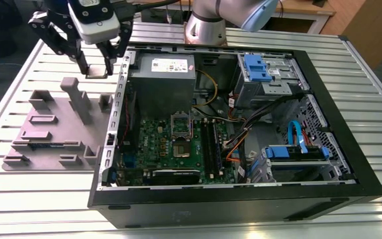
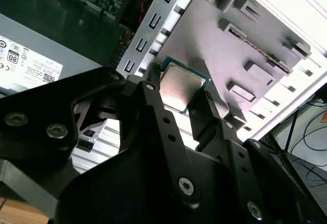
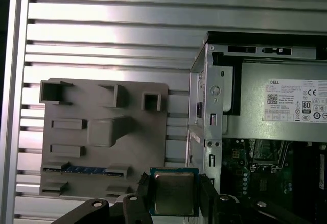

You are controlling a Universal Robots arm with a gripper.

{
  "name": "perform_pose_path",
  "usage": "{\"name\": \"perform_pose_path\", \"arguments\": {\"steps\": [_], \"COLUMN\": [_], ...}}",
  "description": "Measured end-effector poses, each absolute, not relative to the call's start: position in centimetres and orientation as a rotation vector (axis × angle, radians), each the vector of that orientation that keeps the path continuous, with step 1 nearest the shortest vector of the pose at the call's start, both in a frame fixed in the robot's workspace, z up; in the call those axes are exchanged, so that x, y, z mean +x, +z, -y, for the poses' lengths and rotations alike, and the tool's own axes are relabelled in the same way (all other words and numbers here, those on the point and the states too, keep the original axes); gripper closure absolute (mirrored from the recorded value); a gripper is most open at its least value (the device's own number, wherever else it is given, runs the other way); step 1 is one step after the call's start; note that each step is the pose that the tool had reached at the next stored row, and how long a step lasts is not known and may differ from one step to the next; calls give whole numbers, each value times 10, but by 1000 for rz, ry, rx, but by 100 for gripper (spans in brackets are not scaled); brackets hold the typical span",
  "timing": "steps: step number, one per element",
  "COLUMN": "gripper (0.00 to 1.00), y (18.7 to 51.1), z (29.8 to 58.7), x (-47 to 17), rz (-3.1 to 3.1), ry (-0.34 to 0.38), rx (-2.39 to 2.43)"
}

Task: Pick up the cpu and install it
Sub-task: 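Pick up the cpu and move it towards the insertion slot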

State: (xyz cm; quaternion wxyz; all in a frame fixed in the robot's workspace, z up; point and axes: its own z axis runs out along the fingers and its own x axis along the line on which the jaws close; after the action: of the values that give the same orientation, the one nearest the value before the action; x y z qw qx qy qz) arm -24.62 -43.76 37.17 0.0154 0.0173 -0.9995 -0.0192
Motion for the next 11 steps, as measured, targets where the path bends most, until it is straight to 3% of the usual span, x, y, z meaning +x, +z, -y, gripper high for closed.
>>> {"name": "perform_pose_path", "arguments": {"steps": [11], "gripper": [53], "y": [372], "z": [438], "x": [-231], "rz": [3110], "ry": [-60], "rx": [54]}}
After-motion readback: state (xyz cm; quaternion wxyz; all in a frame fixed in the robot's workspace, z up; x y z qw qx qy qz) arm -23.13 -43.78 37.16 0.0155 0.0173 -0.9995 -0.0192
